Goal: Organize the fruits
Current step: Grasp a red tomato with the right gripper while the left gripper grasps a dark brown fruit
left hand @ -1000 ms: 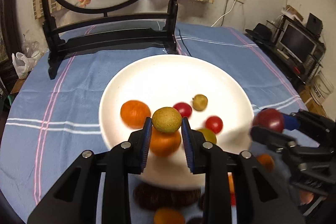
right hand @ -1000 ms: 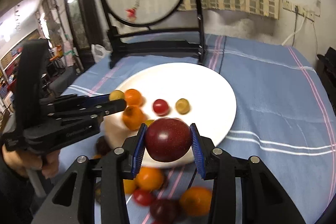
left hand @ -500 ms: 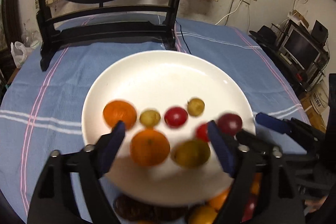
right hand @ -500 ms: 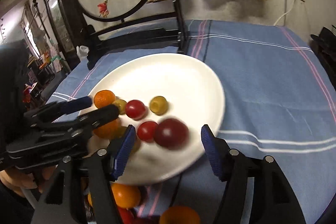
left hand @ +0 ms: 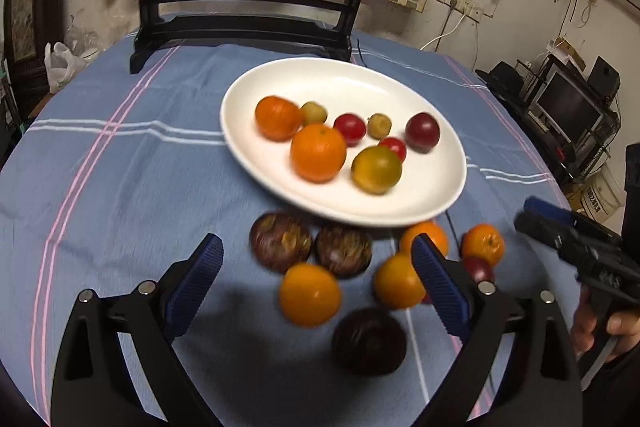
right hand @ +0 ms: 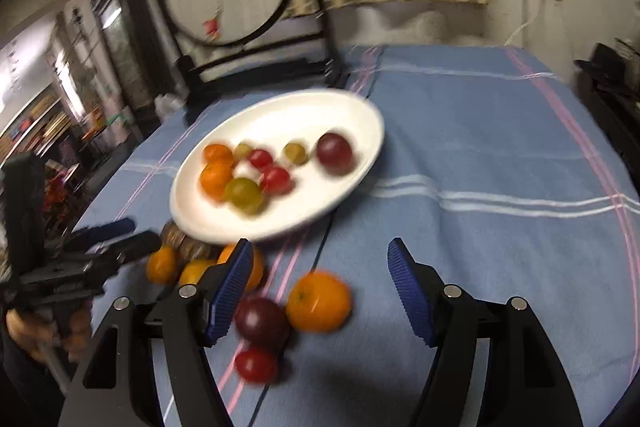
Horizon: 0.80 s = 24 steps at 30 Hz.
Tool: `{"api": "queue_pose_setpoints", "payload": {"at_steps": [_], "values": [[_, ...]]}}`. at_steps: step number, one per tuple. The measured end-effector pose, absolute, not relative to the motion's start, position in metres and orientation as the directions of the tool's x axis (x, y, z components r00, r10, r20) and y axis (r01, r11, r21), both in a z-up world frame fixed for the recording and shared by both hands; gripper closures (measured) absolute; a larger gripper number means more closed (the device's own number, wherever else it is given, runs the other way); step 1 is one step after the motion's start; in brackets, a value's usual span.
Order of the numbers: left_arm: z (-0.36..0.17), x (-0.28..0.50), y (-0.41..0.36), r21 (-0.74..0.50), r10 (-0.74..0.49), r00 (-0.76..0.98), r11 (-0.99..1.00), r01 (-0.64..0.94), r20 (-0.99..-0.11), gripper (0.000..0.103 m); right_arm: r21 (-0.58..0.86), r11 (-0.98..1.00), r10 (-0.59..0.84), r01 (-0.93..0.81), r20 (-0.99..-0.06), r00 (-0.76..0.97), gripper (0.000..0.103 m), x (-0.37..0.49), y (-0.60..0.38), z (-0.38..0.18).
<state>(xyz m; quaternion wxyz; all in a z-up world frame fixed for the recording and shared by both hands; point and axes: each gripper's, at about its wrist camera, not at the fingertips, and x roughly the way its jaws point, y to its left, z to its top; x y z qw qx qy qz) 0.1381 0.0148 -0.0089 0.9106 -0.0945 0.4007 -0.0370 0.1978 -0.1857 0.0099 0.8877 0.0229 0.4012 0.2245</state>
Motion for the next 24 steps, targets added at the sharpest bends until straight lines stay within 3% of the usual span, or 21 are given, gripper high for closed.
{"api": "queue_pose_setpoints", "payload": {"at_steps": [3,8,16,18,24], "values": [[-0.014,0.131,0.018,-0.183,-0.120,0.699,0.983,-0.016,-0.705,0.010,0.227,0.836,0.480,-0.500,-0.744,0.465,0.033,0.179,-0.177,-0.001],[-0.020,0.135,0.017,-0.160,-0.126,0.675,0.987,0.013,-0.727,0.010,0.133,0.825,0.424,-0.550,-0.789,0.444,0.034,0.167,-0.159,-0.011],[-0.022,0.132,0.009,-0.152,-0.140,0.654,0.988,0.038,-0.743,0.010,0.078,0.821,0.370,-0.565,-0.827,0.423,0.059,0.163,-0.141,-0.031],[-0.023,0.130,0.005,-0.147,-0.144,0.651,0.988,0.050,-0.745,0.009,0.068,0.822,0.366,-0.566,-0.824,0.432,0.073,0.162,-0.140,-0.030],[-0.029,0.125,-0.010,-0.145,-0.176,0.621,0.984,0.101,-0.764,0.009,0.091,0.824,0.382,-0.559,-0.818,0.430,0.073,0.163,-0.146,-0.026]]}}
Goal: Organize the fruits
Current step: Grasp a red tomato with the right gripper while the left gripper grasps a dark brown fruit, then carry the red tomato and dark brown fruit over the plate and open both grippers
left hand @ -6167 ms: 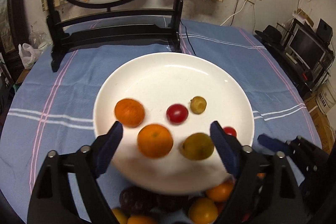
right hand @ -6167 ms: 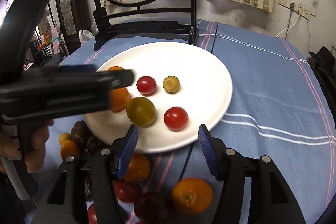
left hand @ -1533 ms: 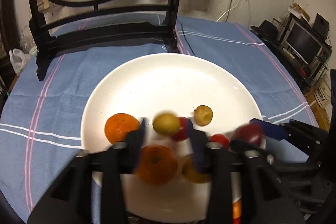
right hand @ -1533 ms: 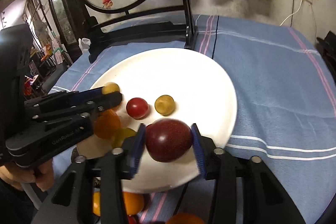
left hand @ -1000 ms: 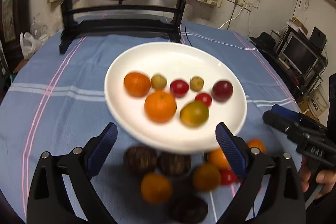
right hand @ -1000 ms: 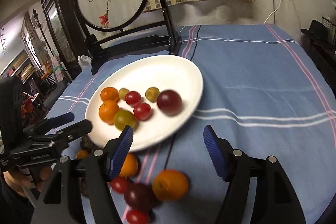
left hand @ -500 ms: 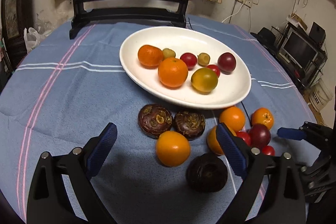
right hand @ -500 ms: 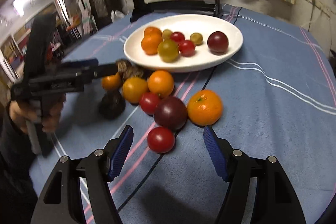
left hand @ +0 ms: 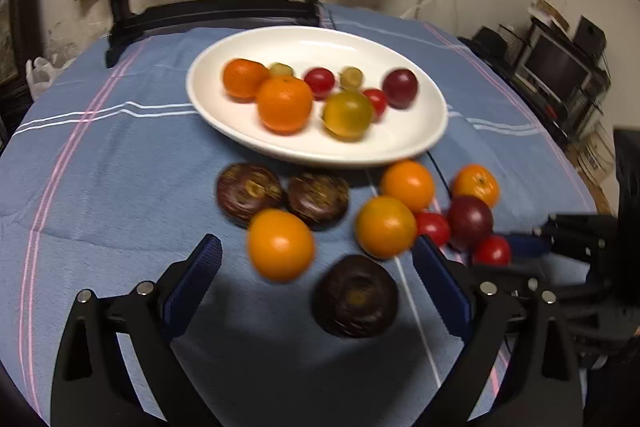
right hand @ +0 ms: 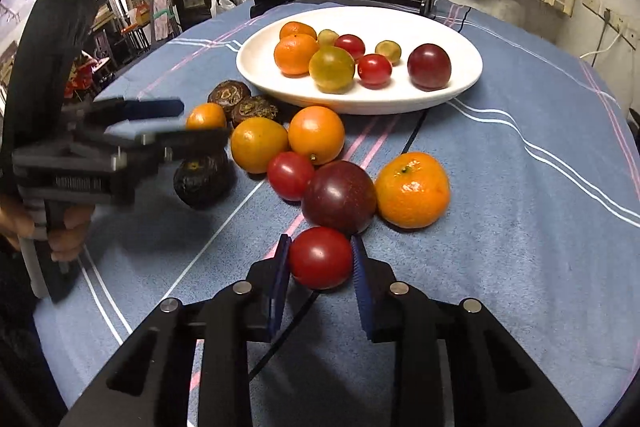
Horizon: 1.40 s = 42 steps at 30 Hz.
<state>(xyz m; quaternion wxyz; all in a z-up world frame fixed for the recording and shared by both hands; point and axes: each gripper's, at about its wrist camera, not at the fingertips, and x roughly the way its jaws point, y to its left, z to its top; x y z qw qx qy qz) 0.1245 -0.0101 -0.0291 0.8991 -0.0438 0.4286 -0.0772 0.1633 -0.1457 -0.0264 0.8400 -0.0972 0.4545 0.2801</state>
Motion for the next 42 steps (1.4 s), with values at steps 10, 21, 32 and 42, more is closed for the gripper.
{"api": "queue_pose_setpoints", "payload": {"at_steps": [10,21,32,42], "values": [[-0.045,0.122,-0.030,-0.127,-0.198,0.543,0.978,0.167,-0.816,0.009,0.108,0.820,0.399,-0.563,-0.813,0.424,0.073,0.162,-0.149,-0.023],[-0.050,0.117,-0.043,-0.046,-0.158,0.550,0.976,0.212,-0.820,0.022,0.148,0.785,0.460,-0.602,-0.790,0.405,0.073,0.155,-0.146,-0.013],[-0.045,0.112,-0.037,-0.008,-0.099,0.577,0.987,0.159,-0.811,0.060,0.136,0.792,0.446,-0.595,-0.795,0.411,0.073,0.157,-0.145,-0.016],[-0.027,0.089,-0.037,-0.003,-0.109,0.623,0.986,0.168,-0.775,0.060,0.157,0.782,0.491,-0.603,-0.751,0.441,0.073,0.153,-0.151,-0.001]]}}
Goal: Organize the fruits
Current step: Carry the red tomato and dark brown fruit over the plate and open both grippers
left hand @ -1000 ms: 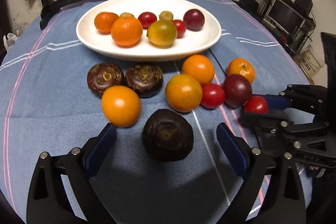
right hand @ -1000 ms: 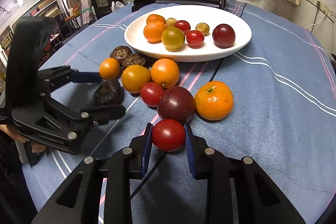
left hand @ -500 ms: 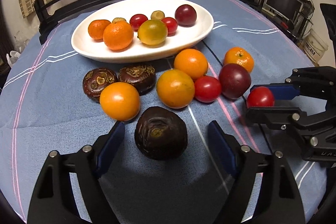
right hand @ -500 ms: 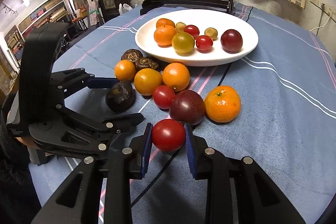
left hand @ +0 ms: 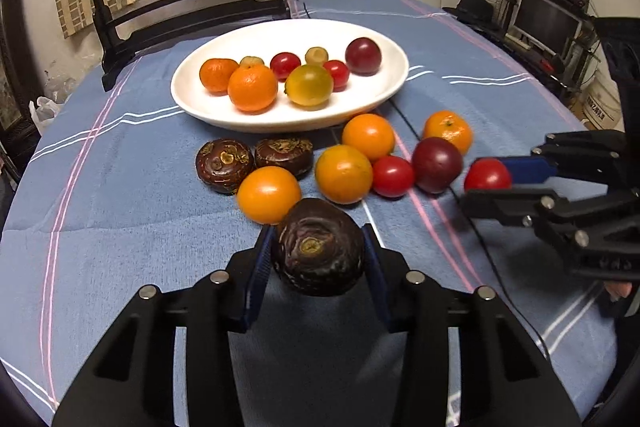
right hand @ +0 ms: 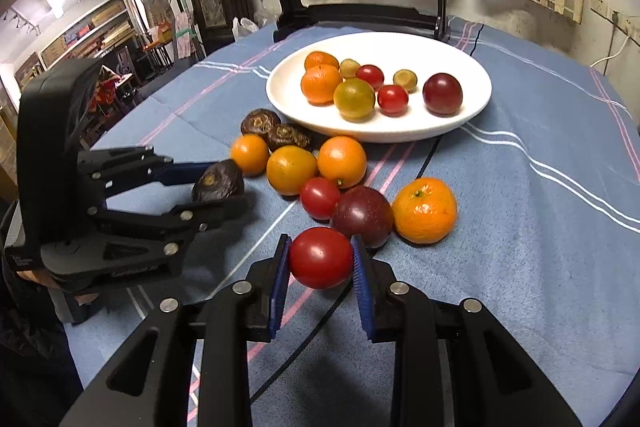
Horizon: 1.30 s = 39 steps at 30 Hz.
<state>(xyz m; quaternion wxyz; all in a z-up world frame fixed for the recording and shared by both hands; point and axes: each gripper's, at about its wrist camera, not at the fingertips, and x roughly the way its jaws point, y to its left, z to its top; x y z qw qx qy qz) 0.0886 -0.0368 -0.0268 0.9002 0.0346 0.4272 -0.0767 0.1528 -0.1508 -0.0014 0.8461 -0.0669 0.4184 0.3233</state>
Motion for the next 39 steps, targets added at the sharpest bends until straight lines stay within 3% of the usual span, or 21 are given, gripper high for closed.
{"api": "queue_pose_setpoints", "payload": {"at_steps": [6,11,19,25,32,35,39], "values": [[-0.001,0.102,-0.029,-0.052,-0.150,0.635,0.984,0.171,-0.758,0.060,0.229,0.823,0.521,-0.520,-0.671,0.528,0.073,0.160,-0.166,0.009],[0.017,0.139,-0.013,-0.086,-0.141,0.656,0.990,0.116,-0.742,0.060,0.224,0.874,0.459,-0.431,-0.671,0.581,0.073,0.174,-0.168,0.012],[0.024,0.209,0.009,-0.069,-0.053,0.659,0.998,0.002,-0.750,0.060,0.133,0.884,0.419,-0.447,-0.646,0.638,0.073,0.224,-0.131,0.040],[0.026,0.253,0.017,-0.067,-0.016,0.673,0.997,-0.050,-0.740,0.060,0.077,0.937,0.296,-0.342,-0.695,0.655,0.073,0.282,-0.104,0.027],[0.006,0.282,0.008,-0.048,0.003,0.641,0.997,-0.062,-0.767,0.060,0.119,0.942,0.298,-0.314,-0.724,0.622,0.072,0.308,-0.095,0.011],[0.005,0.284,0.008,-0.060,0.007,0.645,0.995,-0.082,-0.764,0.052,0.146,0.951,0.290,-0.274,-0.729,0.620,0.070,0.311,-0.097,0.011],[0.013,0.273,0.019,-0.105,0.011,0.671,0.986,-0.132,-0.741,0.023,0.212,0.951,0.307,-0.224,-0.703,0.641,0.037,0.301,-0.119,0.016]]}}
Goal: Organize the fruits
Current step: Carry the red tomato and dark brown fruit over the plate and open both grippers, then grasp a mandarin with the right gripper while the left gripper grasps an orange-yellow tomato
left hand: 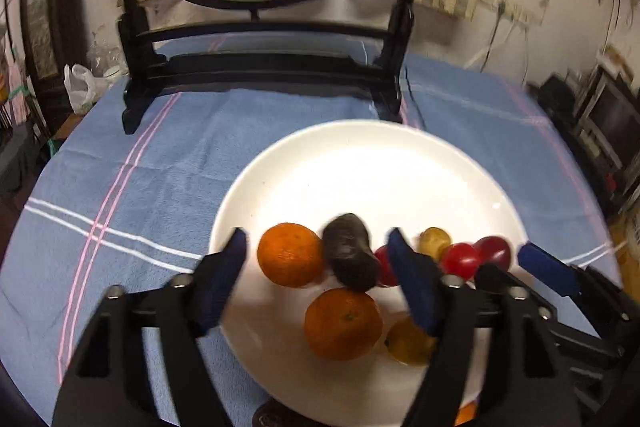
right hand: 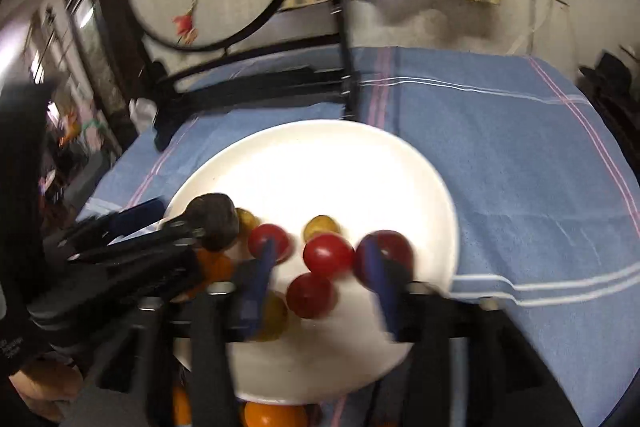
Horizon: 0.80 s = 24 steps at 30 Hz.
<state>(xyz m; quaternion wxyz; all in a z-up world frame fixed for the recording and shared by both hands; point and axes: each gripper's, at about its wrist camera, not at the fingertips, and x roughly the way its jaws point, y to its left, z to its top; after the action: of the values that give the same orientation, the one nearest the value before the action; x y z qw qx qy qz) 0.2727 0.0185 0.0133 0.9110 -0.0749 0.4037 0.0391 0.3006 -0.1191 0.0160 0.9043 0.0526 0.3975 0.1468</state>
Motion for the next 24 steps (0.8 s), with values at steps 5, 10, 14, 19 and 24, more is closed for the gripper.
{"api": "queue_pose_setpoints", "payload": {"at_steps": [5,10,14,19,24], "values": [[0.027,0.245,0.013,-0.065,0.029,0.700,0.992,-0.107,-0.713,0.017,0.235,0.944,0.330,-0.232,-0.695,0.639,0.037,0.281,-0.133,0.021],[0.027,0.207,0.004,-0.032,0.047,0.723,0.995,-0.095,-0.689,0.010,0.240,0.941,0.338,-0.238,-0.672,0.659,0.026,0.253,-0.147,0.026],[0.014,0.184,0.007,-0.002,0.075,0.701,0.994,-0.109,-0.709,0.008,0.141,0.949,0.303,-0.282,-0.651,0.696,0.023,0.226,-0.150,0.026],[0.005,0.158,0.025,-0.092,0.036,0.703,0.985,-0.144,-0.711,0.007,0.058,0.933,0.307,-0.355,-0.645,0.700,0.022,0.202,-0.161,0.026],[-0.011,0.153,0.048,-0.138,0.028,0.686,0.973,-0.185,-0.727,0.007,0.026,0.937,0.273,-0.349,-0.678,0.683,0.022,0.200,-0.182,0.029]]}}
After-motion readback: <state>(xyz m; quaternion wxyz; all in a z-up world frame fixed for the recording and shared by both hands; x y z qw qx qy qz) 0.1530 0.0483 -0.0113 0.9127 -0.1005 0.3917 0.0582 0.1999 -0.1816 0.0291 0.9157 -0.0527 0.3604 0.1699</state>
